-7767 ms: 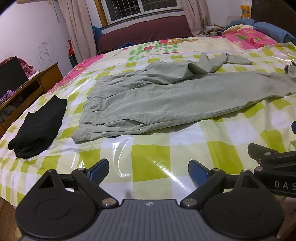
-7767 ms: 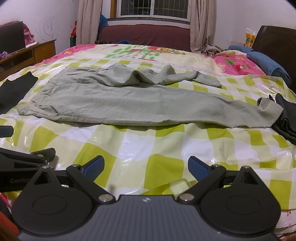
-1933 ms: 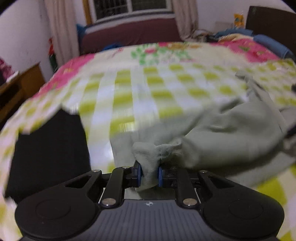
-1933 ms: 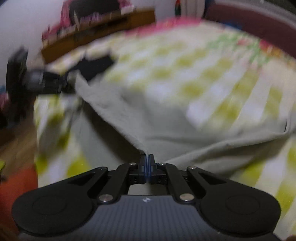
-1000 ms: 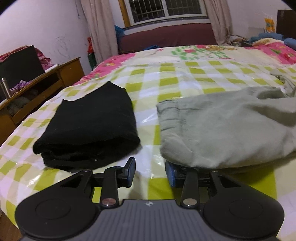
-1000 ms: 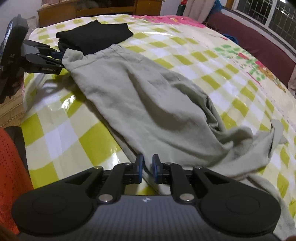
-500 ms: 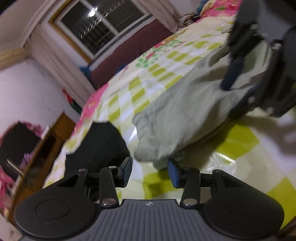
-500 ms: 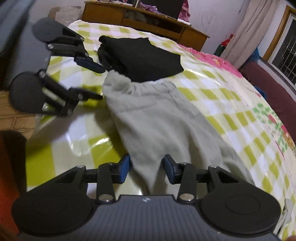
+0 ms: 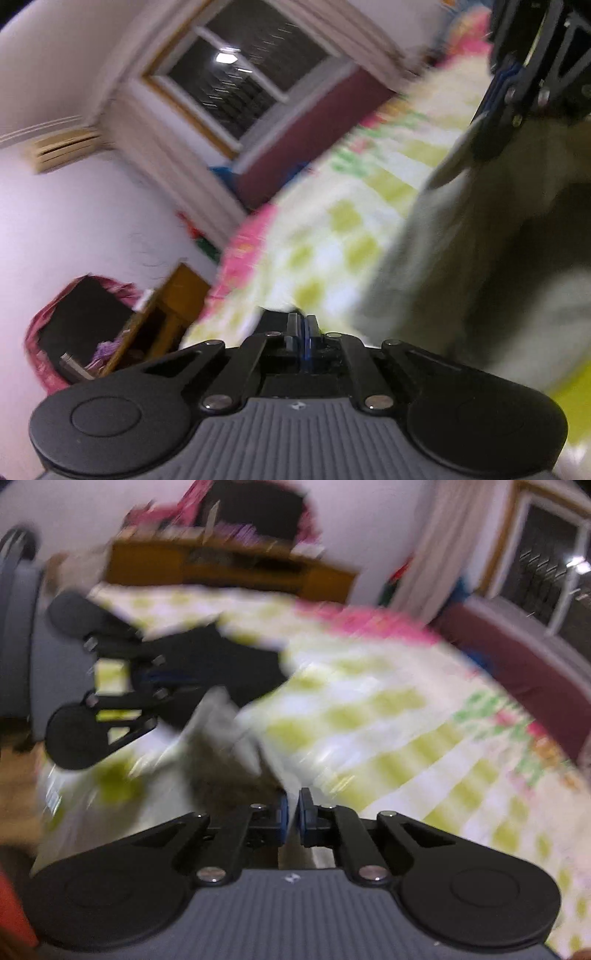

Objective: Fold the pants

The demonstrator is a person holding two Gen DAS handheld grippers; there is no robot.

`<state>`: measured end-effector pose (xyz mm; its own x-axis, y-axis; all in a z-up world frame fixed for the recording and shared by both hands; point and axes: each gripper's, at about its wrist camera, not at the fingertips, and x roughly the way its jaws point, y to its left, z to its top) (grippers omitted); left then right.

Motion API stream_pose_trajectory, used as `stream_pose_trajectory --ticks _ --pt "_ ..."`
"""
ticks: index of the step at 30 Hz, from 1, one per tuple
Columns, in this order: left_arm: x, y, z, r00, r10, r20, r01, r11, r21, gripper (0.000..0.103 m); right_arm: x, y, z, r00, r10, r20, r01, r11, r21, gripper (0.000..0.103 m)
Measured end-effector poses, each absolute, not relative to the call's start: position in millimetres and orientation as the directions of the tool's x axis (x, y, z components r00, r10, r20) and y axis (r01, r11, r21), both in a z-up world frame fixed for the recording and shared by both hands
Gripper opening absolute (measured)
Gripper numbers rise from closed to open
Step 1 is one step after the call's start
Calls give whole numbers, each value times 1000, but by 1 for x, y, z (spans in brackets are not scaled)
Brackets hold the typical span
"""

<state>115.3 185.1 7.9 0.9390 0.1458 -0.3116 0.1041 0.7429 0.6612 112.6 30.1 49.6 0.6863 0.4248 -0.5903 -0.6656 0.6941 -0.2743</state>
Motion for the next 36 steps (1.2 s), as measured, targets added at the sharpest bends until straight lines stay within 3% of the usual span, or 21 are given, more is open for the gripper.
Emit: stream_pose_trajectory --ticks 3,7,10,14,19,28,32,34,35,36 --pt "109 196 -5 923 152 -352 109 776 622 21 100 26 58 742 440 -506 -631 715 -303 6" --pt "90 193 -57 863 171 -476 211 733 646 22 77 43 -23 585 417 -696 -738 629 -244 6" --pt "63 189 -62 861 130 -492 241 748 619 25 53 45 -51 587 405 -701 -752 594 -286 7" --pt "48 172 -65 895 104 -433 256 676 691 37 70 36 -30 578 430 -694 -727 658 -198 6" --pt "47 164 -64 908 79 -412 272 638 721 39 82 38 -17 583 436 -685 -707 688 -165 6" --pt "35 149 -78 920 31 -390 330 476 815 59 89 36 -11 572 438 -694 -708 690 -148 7" --pt "57 139 -91 935 50 -351 301 413 859 58 86 37 -6 565 444 -695 -723 673 -158 7" --pt "68 139 -86 943 73 -324 267 414 870 46 87 37 -4 564 441 -698 -721 675 -156 7" --pt "74 143 -78 949 95 -300 231 437 869 35 87 37 -2 572 440 -692 -715 681 -157 7" --pt "78 148 -70 951 115 -286 203 463 863 31 88 36 0 577 443 -686 -709 689 -151 7"
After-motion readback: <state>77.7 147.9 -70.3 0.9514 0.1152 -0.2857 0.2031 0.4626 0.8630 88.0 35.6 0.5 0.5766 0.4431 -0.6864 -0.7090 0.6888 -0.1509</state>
